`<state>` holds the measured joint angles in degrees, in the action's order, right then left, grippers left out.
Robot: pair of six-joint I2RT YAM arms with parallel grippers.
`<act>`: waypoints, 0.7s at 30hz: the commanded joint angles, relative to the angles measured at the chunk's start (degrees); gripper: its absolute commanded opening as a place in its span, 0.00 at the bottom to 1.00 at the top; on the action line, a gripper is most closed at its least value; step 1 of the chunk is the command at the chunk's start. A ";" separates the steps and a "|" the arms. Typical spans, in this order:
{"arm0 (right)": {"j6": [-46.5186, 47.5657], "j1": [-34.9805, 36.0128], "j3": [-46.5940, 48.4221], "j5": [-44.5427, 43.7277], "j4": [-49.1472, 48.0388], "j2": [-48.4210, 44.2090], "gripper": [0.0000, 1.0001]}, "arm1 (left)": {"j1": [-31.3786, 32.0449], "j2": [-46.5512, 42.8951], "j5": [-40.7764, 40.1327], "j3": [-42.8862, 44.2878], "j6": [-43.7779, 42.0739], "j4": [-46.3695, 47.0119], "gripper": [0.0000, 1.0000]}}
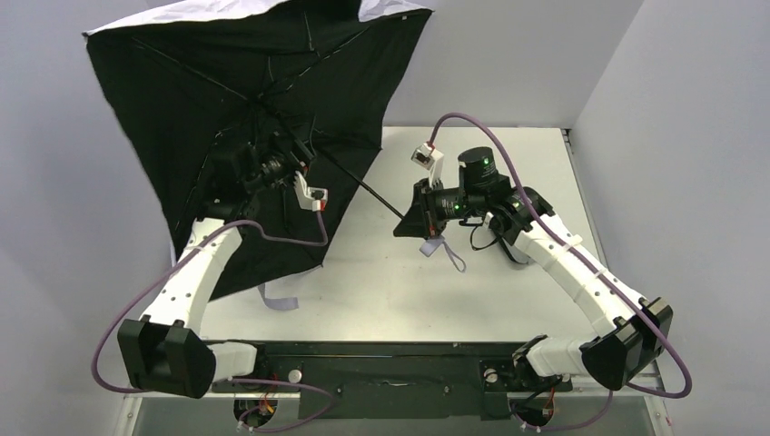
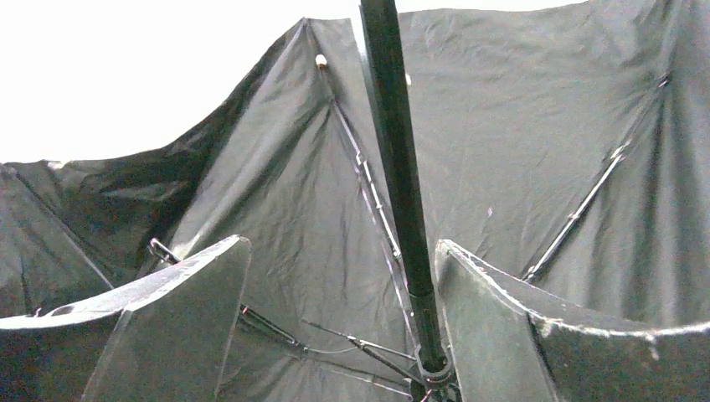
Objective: Open the umbrella
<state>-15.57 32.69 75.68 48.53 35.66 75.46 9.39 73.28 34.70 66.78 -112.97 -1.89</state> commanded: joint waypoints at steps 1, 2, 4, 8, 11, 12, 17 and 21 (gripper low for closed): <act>-11.03 -0.01 -2.03 1.49 -20.37 -3.39 0.00 | -0.37 -4.41 6.55 -0.34 5.32 -3.45 0.79; -12.01 -0.05 -2.42 1.17 -21.60 -3.65 0.00 | -0.43 -5.05 6.99 -0.47 9.44 -3.33 0.79; -16.42 -0.14 -3.51 0.21 -25.63 -3.99 0.00 | -0.48 -7.73 7.26 -0.25 17.72 -2.80 0.80; -23.37 -0.12 -4.87 -1.76 -34.19 -4.04 0.00 | -0.46 -10.98 7.34 1.08 31.07 -8.20 0.80; -27.37 -0.12 -5.30 -3.38 -41.08 -3.65 0.00 | 0.04 -12.37 7.54 2.40 42.56 -10.08 0.80; -28.89 -0.11 -5.44 -4.07 -42.95 -3.48 0.00 | 0.29 -12.59 7.13 3.69 53.55 -9.06 0.80; -34.12 0.74 -6.03 -5.82 -49.07 -2.94 0.00 | 0.83 -7.86 0.29 13.16 102.66 -2.43 0.79; -35.26 2.42 -6.05 -7.64 -51.99 -2.69 0.00 | 0.78 -3.03 -2.53 18.68 131.84 1.78 0.77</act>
<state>-49.34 33.19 68.53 42.81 -0.75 75.09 10.15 66.48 36.23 79.92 -23.22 -7.22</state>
